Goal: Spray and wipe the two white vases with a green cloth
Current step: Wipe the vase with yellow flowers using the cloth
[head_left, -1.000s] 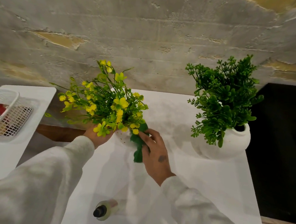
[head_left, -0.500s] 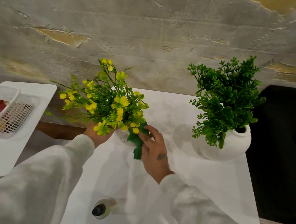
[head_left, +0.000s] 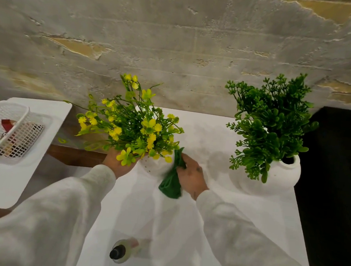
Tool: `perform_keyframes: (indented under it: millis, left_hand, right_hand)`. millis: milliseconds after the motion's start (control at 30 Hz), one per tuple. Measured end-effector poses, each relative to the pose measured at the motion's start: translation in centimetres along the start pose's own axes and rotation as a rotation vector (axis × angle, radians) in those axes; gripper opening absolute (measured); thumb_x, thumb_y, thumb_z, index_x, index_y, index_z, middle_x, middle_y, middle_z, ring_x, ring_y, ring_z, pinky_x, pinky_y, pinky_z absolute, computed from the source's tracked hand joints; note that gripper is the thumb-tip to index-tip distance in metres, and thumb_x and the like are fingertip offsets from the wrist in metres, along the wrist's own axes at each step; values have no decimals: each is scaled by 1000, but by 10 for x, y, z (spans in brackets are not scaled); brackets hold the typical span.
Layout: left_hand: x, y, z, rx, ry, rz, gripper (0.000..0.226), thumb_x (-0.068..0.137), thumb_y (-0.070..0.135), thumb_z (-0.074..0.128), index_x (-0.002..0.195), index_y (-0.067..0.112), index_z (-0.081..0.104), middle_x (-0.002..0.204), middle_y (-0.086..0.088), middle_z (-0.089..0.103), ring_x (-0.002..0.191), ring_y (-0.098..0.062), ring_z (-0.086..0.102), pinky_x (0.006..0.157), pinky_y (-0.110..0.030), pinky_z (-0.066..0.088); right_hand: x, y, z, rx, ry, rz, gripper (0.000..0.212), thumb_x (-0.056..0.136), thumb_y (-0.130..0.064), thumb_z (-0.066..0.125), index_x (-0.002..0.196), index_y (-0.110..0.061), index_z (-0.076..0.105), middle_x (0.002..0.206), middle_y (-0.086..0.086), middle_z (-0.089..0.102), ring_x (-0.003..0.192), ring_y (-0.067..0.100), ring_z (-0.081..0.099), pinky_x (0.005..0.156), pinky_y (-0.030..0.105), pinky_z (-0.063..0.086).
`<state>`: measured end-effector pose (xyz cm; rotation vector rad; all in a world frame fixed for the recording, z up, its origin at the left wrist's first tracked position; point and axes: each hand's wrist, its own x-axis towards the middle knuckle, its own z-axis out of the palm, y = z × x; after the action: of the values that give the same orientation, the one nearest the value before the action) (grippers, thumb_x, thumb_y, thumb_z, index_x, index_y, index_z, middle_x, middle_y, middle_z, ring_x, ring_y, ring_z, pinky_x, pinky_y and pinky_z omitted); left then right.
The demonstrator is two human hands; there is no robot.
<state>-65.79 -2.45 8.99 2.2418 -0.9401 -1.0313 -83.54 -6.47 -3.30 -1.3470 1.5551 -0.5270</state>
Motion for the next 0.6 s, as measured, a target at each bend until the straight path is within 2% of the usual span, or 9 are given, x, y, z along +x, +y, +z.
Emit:
perform_keyframes:
  millis: [100, 233, 367, 400, 500, 600]
  left_hand:
    - [8, -7, 4, 18, -16, -20, 59, 89, 5, 63, 137, -13, 33, 141, -27, 42, 128, -36, 44, 100, -34, 34]
    - [2, -4, 5, 43, -13, 46, 53, 90, 5, 61, 133, -15, 37, 139, -28, 44, 126, -38, 46, 99, -36, 33]
    - [-5, -2, 7, 57, 29, 50, 44, 90, 1, 60, 125, -19, 44, 132, -31, 50, 121, -41, 49, 99, -42, 36]
    - [-3, -5, 8, 72, 45, 56, 42, 89, 1, 61, 123, -19, 47, 129, -31, 52, 119, -42, 51, 99, -44, 38]
    - [3, -12, 10, 71, 88, 96, 32, 85, 0, 65, 109, -19, 56, 114, -33, 60, 109, -46, 57, 94, -51, 45]
    - [4, -12, 12, 41, 89, 126, 28, 83, -1, 66, 104, -19, 58, 108, -34, 62, 102, -46, 59, 89, -52, 48]
  right_hand:
    - [-26, 10, 10, 102, 3, 44, 43, 92, -3, 47, 128, -23, 59, 108, 6, 66, 96, 25, 63, 82, 27, 53]
    - [-22, 7, 11, 50, 20, 51, 42, 91, -4, 46, 126, -21, 58, 107, 9, 66, 94, 28, 62, 79, 26, 50]
    - [9, -12, 1, -60, -39, 68, 48, 87, -6, 47, 132, -21, 58, 124, 9, 65, 113, 30, 60, 95, 29, 48]
    - [13, -16, 1, -70, -67, 66, 50, 87, -6, 47, 133, -23, 57, 126, 8, 64, 114, 29, 60, 94, 27, 47]
    - [4, -18, 3, -106, -112, 32, 50, 91, -5, 45, 136, -23, 54, 125, 6, 61, 107, 26, 60, 85, 21, 42]
    - [-14, -3, 10, -127, -73, -19, 41, 92, -12, 48, 132, -22, 52, 116, 11, 66, 94, 28, 62, 82, 27, 49]
